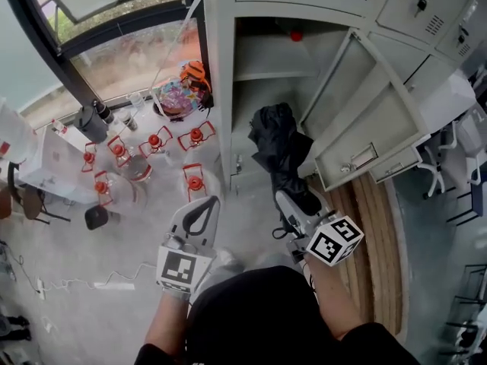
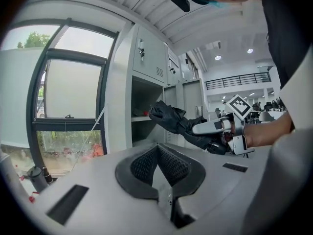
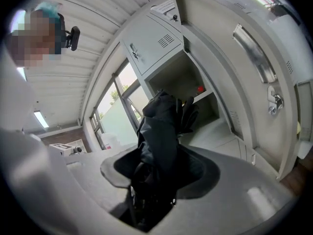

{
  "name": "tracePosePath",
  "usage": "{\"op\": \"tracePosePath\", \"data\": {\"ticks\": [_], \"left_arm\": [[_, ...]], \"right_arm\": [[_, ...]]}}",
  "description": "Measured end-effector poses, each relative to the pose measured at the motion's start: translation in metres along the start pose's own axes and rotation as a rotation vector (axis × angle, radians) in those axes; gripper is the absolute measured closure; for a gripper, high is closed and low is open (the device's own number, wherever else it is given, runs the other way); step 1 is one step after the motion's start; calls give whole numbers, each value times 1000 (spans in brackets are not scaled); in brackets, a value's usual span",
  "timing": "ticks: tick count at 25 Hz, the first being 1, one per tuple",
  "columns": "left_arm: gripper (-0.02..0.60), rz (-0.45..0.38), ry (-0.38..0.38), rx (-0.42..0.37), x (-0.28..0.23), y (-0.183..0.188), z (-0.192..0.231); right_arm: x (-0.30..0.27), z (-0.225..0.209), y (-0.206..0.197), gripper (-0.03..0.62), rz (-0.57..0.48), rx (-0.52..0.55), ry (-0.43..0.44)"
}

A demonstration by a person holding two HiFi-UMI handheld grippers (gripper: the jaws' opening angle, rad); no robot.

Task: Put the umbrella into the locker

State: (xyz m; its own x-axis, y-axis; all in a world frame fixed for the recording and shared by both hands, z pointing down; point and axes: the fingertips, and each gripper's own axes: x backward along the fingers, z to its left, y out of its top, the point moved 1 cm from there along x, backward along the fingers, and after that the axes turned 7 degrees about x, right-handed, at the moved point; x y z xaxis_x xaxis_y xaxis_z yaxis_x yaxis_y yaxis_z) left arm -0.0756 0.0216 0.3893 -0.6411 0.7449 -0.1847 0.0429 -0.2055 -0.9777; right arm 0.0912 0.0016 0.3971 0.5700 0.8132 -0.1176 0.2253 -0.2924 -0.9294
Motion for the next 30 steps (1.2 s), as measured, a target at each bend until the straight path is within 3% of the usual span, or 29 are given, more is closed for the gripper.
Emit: {"op": "tracePosePath", "data": {"ticks": [5, 9, 15, 19, 23, 27, 30], "left_arm": [[577, -17, -23, 0, 2, -4, 12], [577, -7, 5, 75, 2, -4, 20], [577, 11, 27, -13, -5, -13, 41], [577, 35, 75, 41, -14, -9, 53], [577, 46, 98, -21, -26, -7, 72], [577, 65, 149, 54, -40, -1, 81], [577, 65, 163, 19, -46, -2, 90]], "right_arm": [[-3, -4, -5, 387, 27, -4, -53], [-10, -15, -11, 387, 52, -6, -78], [-31, -41, -22, 387, 98, -30, -100], [-53, -62, -26, 387, 134, 5, -112], [-80, -87, -28, 386, 165, 1, -116], [-104, -109, -29, 385, 193, 6, -123], [-124, -122, -32, 385, 219, 29, -120]]}}
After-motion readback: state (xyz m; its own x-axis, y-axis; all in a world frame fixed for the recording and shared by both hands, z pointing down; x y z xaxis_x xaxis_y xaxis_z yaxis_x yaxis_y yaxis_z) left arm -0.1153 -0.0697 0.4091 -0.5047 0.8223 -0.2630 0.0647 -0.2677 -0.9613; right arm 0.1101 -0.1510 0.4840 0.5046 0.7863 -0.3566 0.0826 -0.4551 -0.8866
